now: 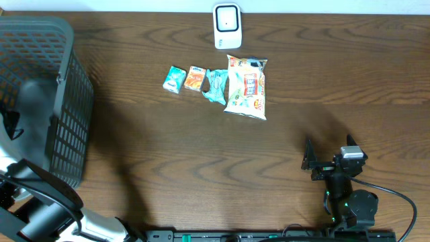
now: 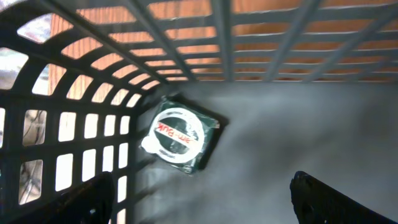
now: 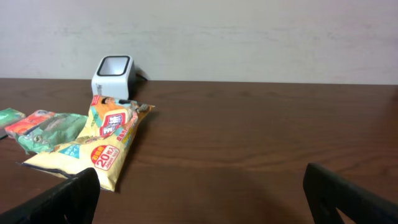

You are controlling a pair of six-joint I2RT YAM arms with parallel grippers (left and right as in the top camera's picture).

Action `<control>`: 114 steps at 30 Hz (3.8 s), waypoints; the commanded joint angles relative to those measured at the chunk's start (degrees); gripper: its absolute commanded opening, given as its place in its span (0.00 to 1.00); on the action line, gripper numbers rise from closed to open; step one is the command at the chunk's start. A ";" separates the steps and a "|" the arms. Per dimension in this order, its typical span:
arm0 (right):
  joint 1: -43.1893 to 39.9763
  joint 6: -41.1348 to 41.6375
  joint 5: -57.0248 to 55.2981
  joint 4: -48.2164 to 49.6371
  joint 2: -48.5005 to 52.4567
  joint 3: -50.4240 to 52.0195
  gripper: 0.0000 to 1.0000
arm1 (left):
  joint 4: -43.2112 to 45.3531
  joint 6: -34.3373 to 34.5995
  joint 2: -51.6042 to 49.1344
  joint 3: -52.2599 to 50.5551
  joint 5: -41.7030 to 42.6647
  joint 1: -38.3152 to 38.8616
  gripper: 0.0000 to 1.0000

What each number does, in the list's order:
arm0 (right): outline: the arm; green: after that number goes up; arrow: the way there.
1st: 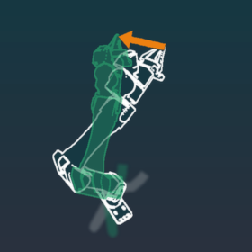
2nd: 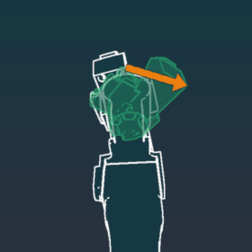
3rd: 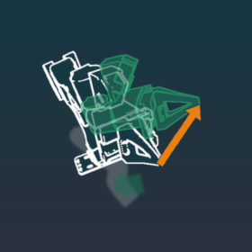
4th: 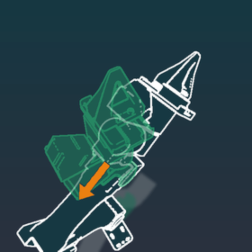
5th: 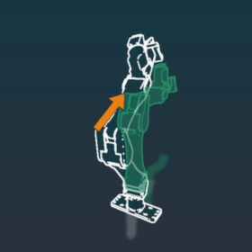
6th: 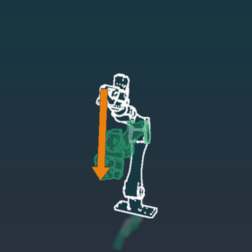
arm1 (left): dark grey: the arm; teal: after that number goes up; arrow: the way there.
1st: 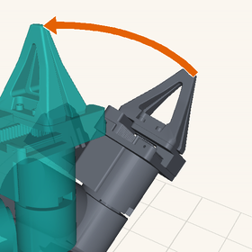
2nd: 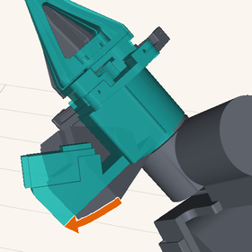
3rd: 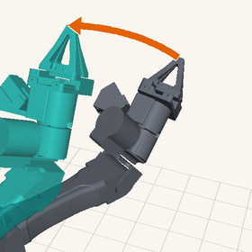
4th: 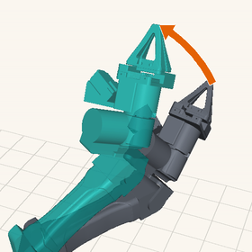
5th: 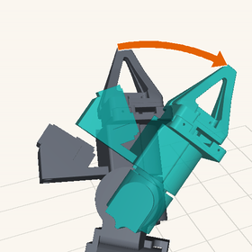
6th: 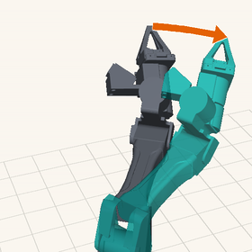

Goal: Scan the item barcode
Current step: 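Move the left gripper back into the grey basket, then grasp the dark green Zam-Buk tin in the basket with the left gripper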

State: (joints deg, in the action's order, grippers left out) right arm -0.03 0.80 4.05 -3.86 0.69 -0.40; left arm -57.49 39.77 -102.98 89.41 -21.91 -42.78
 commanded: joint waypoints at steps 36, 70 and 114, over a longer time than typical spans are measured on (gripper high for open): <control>0.46 -0.46 -0.04 -0.24 -0.31 0.04 0.99 | 17.31 -9.11 -2.51 -17.31 3.04 -6.73 0.89; 0.46 -0.46 -0.04 -0.24 -0.31 0.04 0.99 | 25.11 -20.76 -7.58 -17.29 20.74 -8.41 0.76; 0.46 -0.46 -0.04 -0.24 -0.31 0.04 0.99 | 28.02 -10.95 12.46 -17.29 26.75 -6.08 0.66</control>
State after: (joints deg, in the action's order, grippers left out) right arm -0.03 0.80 4.05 -3.88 0.69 -0.40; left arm -29.47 28.53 -95.35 72.40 -2.96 -50.30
